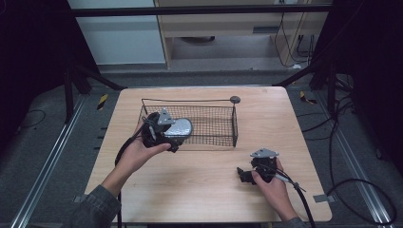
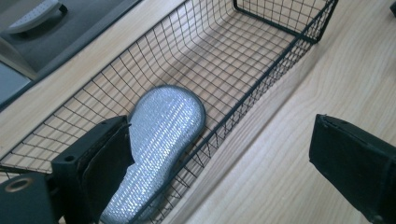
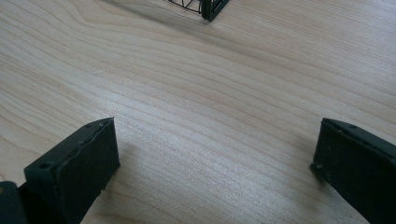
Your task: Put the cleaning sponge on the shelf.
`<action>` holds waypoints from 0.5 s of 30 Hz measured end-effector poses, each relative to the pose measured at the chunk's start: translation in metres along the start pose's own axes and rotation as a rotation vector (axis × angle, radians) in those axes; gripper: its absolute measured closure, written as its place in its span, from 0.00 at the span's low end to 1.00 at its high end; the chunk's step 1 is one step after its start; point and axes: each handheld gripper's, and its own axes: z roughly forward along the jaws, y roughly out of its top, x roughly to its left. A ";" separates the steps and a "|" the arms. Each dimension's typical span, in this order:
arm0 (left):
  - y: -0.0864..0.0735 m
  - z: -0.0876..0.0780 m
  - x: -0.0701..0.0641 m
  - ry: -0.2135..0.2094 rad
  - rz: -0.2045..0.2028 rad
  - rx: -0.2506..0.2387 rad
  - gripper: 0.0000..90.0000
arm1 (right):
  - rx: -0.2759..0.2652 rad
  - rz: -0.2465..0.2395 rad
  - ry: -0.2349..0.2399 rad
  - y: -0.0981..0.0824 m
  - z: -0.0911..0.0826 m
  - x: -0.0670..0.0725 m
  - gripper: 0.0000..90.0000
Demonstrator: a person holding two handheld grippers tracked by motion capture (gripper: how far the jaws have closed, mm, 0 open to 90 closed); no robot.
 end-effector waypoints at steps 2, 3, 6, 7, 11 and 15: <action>-0.005 -0.001 -0.004 0.007 -0.005 0.007 0.05 | -0.001 0.000 -0.004 0.000 0.000 0.000 0.01; -0.008 -0.002 -0.006 0.005 -0.009 0.003 0.05 | -0.001 0.000 -0.004 0.000 0.000 0.000 0.01; -0.016 -0.004 -0.012 0.010 -0.010 0.012 0.05 | -0.001 -0.001 -0.004 0.000 0.000 0.000 0.01; -0.023 -0.005 -0.016 0.006 -0.022 0.013 0.05 | -0.001 -0.001 -0.005 0.000 0.000 0.000 0.01; -0.037 -0.006 -0.024 0.014 -0.020 0.027 0.05 | -0.001 0.001 -0.004 0.000 0.000 0.000 0.01; -0.052 -0.005 -0.029 0.012 -0.039 0.026 0.05 | -0.001 0.001 -0.005 0.000 0.000 0.000 0.01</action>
